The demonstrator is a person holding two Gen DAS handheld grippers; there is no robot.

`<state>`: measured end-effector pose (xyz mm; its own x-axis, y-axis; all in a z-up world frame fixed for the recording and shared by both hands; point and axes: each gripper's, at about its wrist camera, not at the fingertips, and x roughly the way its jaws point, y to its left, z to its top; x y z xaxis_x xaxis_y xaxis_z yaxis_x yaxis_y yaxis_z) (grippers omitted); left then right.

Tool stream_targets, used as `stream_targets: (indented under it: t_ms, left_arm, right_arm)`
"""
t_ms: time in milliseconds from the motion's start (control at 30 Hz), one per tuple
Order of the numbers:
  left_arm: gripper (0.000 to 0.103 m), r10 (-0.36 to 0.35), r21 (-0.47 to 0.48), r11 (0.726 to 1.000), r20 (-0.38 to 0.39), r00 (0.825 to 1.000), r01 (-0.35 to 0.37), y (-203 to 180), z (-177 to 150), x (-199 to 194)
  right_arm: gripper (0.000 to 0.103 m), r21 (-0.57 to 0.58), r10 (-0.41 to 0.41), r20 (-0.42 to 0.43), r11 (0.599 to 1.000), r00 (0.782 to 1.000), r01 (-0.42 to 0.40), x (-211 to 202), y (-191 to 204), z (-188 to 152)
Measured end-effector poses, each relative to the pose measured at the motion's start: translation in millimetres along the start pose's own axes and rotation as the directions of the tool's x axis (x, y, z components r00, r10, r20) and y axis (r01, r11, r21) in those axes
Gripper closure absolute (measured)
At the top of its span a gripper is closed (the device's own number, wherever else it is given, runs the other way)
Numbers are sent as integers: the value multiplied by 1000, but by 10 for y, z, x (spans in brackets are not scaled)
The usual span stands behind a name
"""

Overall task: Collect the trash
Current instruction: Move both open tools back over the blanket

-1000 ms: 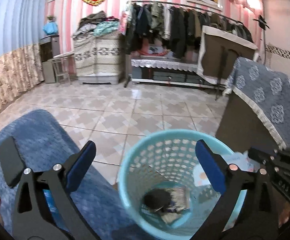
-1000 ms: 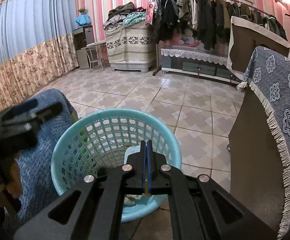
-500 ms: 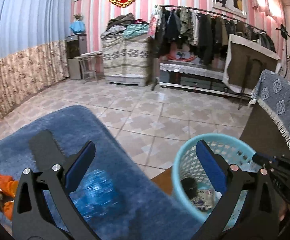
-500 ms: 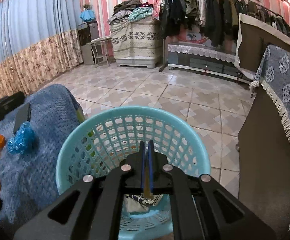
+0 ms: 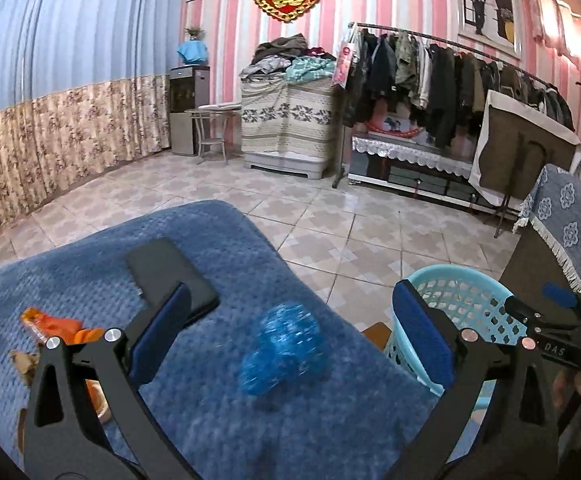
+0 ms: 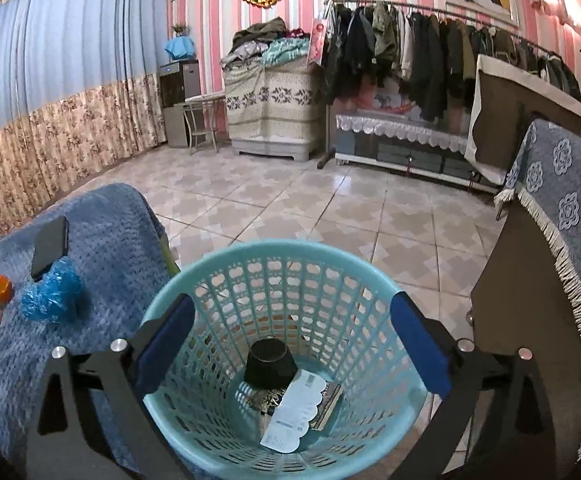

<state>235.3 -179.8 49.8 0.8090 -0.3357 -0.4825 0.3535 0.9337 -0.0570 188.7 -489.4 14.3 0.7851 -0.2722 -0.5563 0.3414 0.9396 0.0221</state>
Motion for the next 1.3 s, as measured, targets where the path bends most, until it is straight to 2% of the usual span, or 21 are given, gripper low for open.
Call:
stream_targets:
  t_ms: [233,567,1000,1300]
  left_arm:
    - [5,43,-30,999,15,999,-42,307,-65,-331]
    - [5,101,-73,992,7,995,-100,721,-326,-772]
    - [5,197,-120,974,4,980,-195,1192,-548,-1118]
    - [5,234,-138,962,-19,972,-234,1431,-730,-1194]
  right_arm:
    - [5,-16,23,29,1000,999,-23,-241,172,-69]
    - [4,-67,72,58,995,996,-68,-552,522,-165]
    - [4,-130,117,69,986,991,-107,-714,890,-261]
    - [4,-146,147,62,980,987,-136,-704,1012,-309]
